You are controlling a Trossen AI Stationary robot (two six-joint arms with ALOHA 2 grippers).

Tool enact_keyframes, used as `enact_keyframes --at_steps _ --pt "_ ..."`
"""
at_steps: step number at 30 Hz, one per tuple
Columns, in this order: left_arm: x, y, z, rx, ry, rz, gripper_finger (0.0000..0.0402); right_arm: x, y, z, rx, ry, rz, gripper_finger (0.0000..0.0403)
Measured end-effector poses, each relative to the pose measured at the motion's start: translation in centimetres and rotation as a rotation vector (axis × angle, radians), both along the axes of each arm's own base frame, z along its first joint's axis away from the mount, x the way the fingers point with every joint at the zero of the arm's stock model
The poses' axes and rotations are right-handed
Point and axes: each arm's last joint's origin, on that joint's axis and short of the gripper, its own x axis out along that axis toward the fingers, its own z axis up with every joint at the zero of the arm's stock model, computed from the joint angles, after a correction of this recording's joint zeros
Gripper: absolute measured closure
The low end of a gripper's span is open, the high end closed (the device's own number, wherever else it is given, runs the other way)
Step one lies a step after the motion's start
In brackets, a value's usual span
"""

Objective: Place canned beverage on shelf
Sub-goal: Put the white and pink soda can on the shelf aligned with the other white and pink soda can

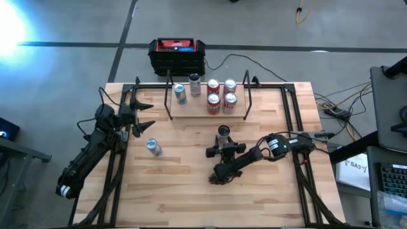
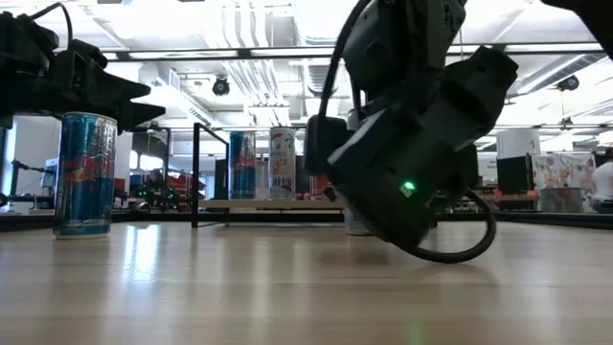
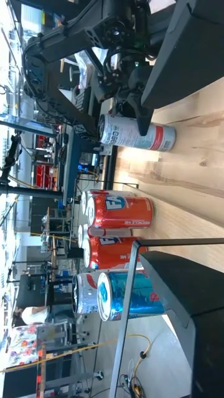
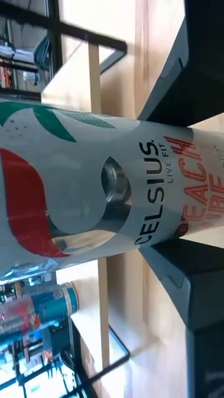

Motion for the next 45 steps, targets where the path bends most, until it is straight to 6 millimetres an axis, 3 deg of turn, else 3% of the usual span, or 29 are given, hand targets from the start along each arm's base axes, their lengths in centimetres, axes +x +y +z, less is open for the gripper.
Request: enact_keyframes --at_steps 7,25,45 --pt "0.0 0.0 0.0 0.0 0.0 -0.001 0.0022 1.8 -0.1 0.2 -0.005 0.031 0.053 0.0155" --pt "0.0 0.0 0.0 0.0 0.0 0.0 0.0022 9.0 -3.4 0.8 -0.012 0.051 0.119 0.0156" --pt "0.0 0.0 0.0 0.0 0.0 0.0 0.0022 11.9 -6.0 1.7 0.023 0.059 0.177 0.0151"
